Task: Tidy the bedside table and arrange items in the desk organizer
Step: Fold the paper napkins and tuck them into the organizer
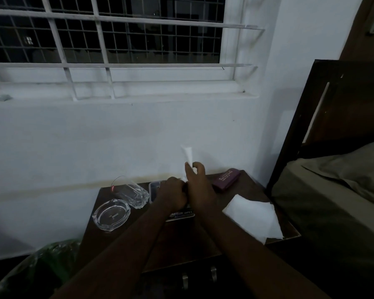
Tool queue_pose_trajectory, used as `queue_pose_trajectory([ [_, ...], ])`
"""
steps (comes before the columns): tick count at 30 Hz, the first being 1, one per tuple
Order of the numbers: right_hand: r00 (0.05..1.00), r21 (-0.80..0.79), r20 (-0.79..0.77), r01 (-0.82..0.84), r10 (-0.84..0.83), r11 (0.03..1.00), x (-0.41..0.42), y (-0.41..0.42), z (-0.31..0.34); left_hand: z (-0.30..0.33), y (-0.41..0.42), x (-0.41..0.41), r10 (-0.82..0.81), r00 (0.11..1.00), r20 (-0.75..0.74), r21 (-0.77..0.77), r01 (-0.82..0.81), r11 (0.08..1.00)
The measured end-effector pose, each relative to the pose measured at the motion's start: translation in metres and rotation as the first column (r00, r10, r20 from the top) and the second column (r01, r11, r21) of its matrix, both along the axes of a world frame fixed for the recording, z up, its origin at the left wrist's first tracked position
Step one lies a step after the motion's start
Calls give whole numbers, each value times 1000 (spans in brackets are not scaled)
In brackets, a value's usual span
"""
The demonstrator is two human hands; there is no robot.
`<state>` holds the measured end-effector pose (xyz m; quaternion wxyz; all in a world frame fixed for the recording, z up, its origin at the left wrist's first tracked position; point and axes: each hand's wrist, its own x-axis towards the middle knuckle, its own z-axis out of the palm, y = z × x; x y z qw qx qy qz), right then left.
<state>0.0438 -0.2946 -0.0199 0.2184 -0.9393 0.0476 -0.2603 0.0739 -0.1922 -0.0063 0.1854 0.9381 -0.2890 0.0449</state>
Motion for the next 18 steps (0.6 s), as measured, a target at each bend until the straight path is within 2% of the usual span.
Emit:
queue_pose_trajectory([
  [2, 999, 20, -35, -36, 37, 999, -5, 3, -6, -1, 2, 0, -8, 1000, -22, -41, 8, 999],
  [5, 1000, -3, -19, 4, -4, 1000, -9, -1, -11, -3, 7, 5, 33, 998, -56, -150, -42, 988],
  [8, 1000, -57, -9, -13, 13, 998, -10, -4, -14, -2, 8, 5, 38, 995, -90, -145, -51, 988],
  [13, 995, -70, 36, -93, 95, 993, -10, -2, -12, 5, 4, 6, -87, 994, -60, 48, 90, 995],
  [15, 987, 60, 117, -119, 111, 991, -16, -5, -14, 6, 4, 8, -125, 989, -78, 156, 136, 978],
  [18, 963, 261, 267, -47, -25, 964, -20, -7, -13, 8, 3, 7, -113, 975, -192, 319, 171, 932],
])
